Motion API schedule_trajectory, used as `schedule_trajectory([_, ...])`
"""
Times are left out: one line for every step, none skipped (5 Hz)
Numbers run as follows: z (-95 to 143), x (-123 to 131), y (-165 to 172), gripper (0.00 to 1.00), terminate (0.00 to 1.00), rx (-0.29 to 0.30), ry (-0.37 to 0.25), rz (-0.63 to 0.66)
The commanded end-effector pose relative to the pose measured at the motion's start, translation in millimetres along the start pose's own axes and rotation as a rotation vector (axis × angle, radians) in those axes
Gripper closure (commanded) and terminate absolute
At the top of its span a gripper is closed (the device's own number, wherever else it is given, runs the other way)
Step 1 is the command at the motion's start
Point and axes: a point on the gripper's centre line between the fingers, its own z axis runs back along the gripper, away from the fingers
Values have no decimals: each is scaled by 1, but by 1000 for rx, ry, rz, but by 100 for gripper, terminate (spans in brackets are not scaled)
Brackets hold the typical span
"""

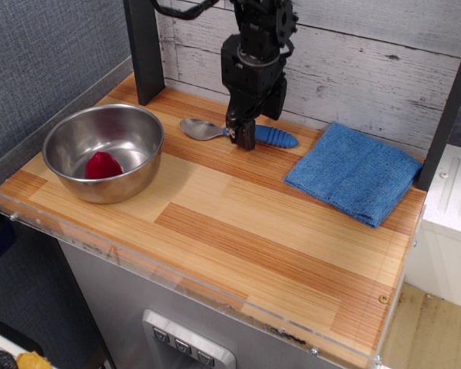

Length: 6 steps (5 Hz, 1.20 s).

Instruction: Move the spoon middle bottom of table

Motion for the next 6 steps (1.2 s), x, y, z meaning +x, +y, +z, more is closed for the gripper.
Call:
schedule_trajectory([11, -8, -1, 100, 0, -8, -43, 21])
schedule_trajectory([17, -15, -1, 100, 0, -15, -51, 18])
schedule_trajectory([24, -16, 0, 100, 0, -33, -46, 12])
schedule_trajectory([35, -17, -3, 100, 0, -60, -38, 7])
schedule_trajectory([45, -14, -6, 100, 0, -90, -39, -1])
schedule_trajectory([61, -9, -14, 100, 0, -129, -60, -8])
